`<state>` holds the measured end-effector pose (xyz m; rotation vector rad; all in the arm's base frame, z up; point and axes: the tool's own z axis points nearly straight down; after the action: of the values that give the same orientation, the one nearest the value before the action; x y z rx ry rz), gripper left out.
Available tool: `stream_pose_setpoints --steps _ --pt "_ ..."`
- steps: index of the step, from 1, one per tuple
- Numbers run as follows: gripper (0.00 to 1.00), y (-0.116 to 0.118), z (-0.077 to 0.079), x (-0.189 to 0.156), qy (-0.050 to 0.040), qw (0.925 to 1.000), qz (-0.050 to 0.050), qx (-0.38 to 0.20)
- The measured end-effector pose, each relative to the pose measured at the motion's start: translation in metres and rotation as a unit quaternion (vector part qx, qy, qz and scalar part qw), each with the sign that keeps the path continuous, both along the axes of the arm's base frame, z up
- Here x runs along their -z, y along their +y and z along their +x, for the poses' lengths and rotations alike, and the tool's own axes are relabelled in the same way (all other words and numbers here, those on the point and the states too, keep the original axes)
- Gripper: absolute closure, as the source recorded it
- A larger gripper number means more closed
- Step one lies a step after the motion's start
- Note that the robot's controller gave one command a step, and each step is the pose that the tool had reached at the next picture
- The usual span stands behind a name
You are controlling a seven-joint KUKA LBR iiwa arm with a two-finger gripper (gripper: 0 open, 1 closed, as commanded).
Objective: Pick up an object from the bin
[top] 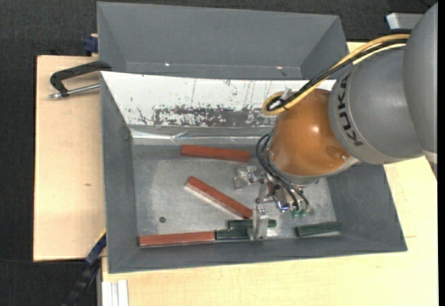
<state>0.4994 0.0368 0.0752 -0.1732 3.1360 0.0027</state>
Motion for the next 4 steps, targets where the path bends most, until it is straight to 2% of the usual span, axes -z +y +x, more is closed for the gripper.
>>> stream_pose_setpoints --steps 1,2,3,4 --pt "1.00 0.015 -0.004 0.001 -0.0062 0.9953 0.000 -0.097" --pt "1.00 0.015 -0.004 0.001 -0.0063 0.9952 0.000 -0.097" --pt "1.00 0.018 0.012 -0.161 -0.0042 0.9904 0.000 -0.138" --pt "1.00 0.018 0.012 -0.160 -0.0028 0.9904 0.000 -0.138"
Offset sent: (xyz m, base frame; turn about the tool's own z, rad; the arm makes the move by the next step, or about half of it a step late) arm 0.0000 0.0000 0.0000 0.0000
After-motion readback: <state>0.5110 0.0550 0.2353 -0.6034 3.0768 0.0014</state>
